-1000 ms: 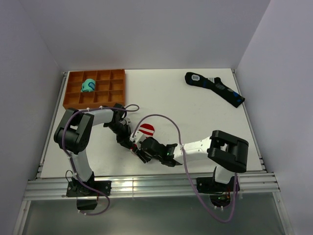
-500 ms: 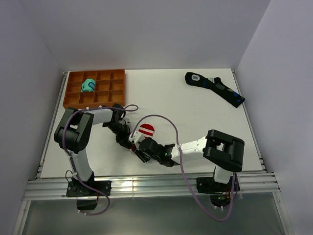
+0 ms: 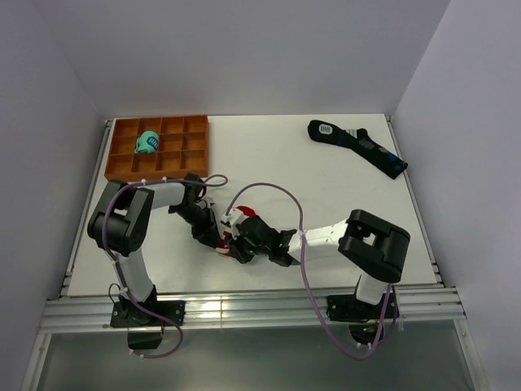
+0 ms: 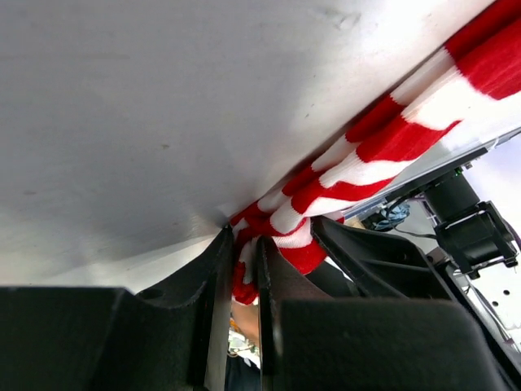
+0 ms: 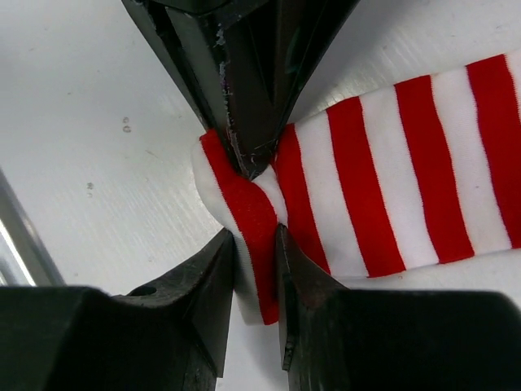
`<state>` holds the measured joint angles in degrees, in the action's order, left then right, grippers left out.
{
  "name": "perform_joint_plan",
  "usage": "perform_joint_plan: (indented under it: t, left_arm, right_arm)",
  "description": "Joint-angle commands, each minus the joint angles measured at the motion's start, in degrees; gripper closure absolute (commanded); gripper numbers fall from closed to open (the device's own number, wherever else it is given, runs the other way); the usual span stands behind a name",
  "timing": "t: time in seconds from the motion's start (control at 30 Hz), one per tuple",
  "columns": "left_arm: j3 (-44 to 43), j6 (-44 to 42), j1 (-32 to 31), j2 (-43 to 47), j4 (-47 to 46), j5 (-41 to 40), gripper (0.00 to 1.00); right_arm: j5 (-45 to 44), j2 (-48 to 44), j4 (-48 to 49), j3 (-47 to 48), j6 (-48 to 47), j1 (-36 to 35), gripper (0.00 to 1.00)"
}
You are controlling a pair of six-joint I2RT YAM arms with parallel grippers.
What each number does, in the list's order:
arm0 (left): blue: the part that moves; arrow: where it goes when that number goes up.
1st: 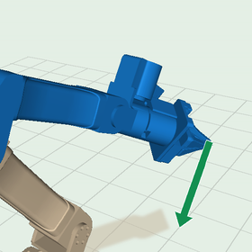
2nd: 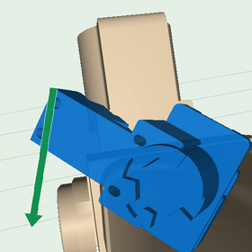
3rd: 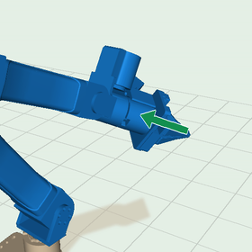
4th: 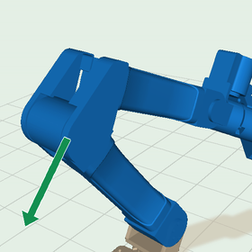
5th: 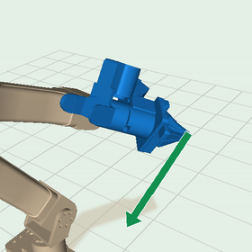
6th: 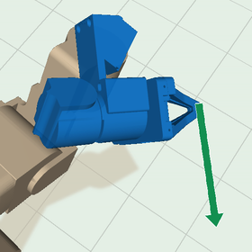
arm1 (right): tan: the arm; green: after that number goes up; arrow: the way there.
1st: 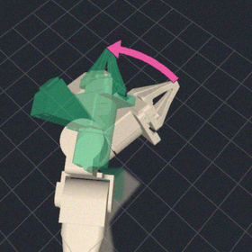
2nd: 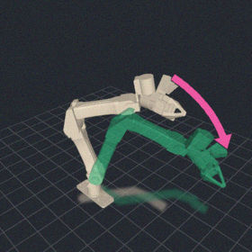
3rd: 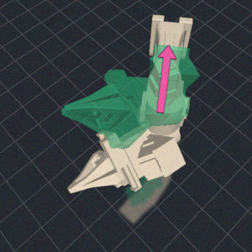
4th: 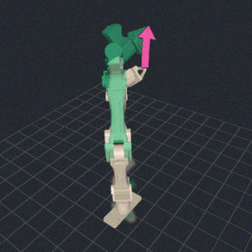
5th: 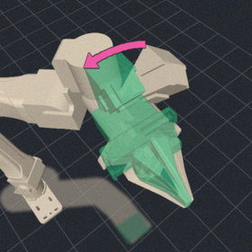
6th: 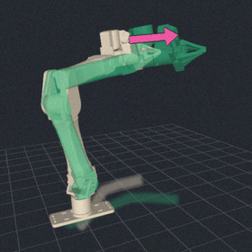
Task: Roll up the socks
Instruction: Roll the sock at the center of the board.
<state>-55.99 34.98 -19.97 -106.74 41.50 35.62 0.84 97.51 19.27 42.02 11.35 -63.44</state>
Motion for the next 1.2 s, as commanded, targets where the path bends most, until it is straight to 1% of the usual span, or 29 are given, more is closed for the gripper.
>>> perform_joint_plan:
  t: [0.0, 0.03, 0.1, 0.13, 0.23, 0.33, 0.6, 0.73, 0.97, 1.17]
  left_arm:
    - [1.85, -0.71, 0.01, 1.26, -3.26, -7.58, 0.84]
    - [1.85, -0.27, 0.10, 1.79, -3.87, -7.58, 0.80]
    - [1.58, 0.26, 0.45, 3.37, -4.67, -8.01, 0.75]
    - [1.23, 0.44, 0.54, 3.90, -4.93, -8.45, 0.73]
    - [1.05, 1.84, 0.81, 6.71, -6.42, -10.12, 0.65]
    - [2.54, 3.86, 1.77, 9.87, -9.23, -11.00, 0.62]
    - [7.20, 6.06, 3.44, 18.49, -17.66, -11.10, 0.57]
    - [11.94, 8.17, 4.93, 23.23, -22.94, -8.46, 0.54]
    - [16.25, 9.05, 5.64, 29.29, -26.02, -10.65, 0.51]
    - [20.56, 9.75, 5.55, 32.64, -27.69, -12.85, 0.49]
  right_arm:
    - [8.09, 0.22, -1.08, -0.36, 2.61, 2.69, 0.83]
    - [9.86, 0.39, -0.46, -0.53, 3.14, 3.49, 0.83]
    - [14.07, 1.18, -0.72, -0.10, 4.02, 5.25, 0.83]
    - [15.23, 1.62, -1.59, 0.25, 4.11, 6.47, 0.83]
    - [18.22, 2.94, -3.18, 1.57, 4.02, 7.71, 0.83]
    - [20.25, 4.00, -4.41, 2.28, 4.29, 8.94, 0.83]
    - [25.61, 9.71, -9.68, 7.11, 5.43, 11.58, 0.82]
    - [28.16, 11.47, -10.48, 8.52, 6.66, 12.37, 0.82]
    - [31.94, 15.50, -14.78, 12.20, 8.77, 14.66, 0.82]
    - [38.35, 19.20, -19.52, 16.59, 11.32, 16.68, 0.82]
